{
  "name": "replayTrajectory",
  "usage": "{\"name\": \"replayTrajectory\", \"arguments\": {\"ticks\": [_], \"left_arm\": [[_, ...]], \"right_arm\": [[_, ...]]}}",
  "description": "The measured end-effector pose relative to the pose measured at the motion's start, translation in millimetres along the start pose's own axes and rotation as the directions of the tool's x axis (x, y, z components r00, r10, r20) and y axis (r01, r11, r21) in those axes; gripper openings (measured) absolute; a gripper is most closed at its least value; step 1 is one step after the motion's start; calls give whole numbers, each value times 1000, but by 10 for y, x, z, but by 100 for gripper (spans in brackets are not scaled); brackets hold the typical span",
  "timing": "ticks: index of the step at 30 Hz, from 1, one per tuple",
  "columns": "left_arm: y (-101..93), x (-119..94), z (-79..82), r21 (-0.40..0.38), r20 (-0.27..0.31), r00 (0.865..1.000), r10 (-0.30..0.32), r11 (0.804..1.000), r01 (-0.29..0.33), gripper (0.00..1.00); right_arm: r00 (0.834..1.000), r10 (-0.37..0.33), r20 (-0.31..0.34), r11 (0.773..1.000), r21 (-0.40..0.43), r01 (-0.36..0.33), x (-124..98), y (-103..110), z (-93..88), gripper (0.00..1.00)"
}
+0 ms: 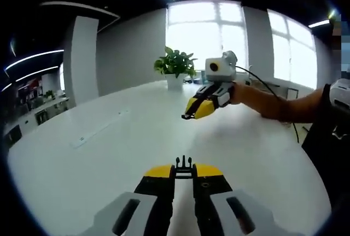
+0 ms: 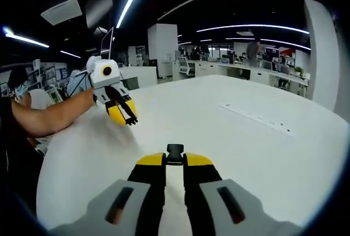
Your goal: Snap the two parts of the plastic buckle together until the buckle closes and remains connected.
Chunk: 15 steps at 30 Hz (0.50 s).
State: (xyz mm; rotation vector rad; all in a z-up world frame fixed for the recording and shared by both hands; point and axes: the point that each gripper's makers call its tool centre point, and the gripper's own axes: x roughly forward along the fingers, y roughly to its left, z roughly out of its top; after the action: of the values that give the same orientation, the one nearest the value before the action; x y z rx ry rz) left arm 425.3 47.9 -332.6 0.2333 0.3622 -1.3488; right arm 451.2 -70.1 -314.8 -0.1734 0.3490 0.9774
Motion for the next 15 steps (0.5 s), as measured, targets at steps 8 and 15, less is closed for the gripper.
{"name": "replayTrajectory", "arguments": {"ticks": [8, 15], "left_arm": [[-49, -108, 17, 6, 11, 1000, 9, 1000, -9, 11], [-168, -125, -145, 27, -22, 1000, 1, 1000, -1, 11]], "right_arm": [[1000, 0, -12, 1000, -6, 0, 28, 14, -11, 10], [1000, 4, -13, 1000, -21, -5, 12, 112, -4, 10]]}}
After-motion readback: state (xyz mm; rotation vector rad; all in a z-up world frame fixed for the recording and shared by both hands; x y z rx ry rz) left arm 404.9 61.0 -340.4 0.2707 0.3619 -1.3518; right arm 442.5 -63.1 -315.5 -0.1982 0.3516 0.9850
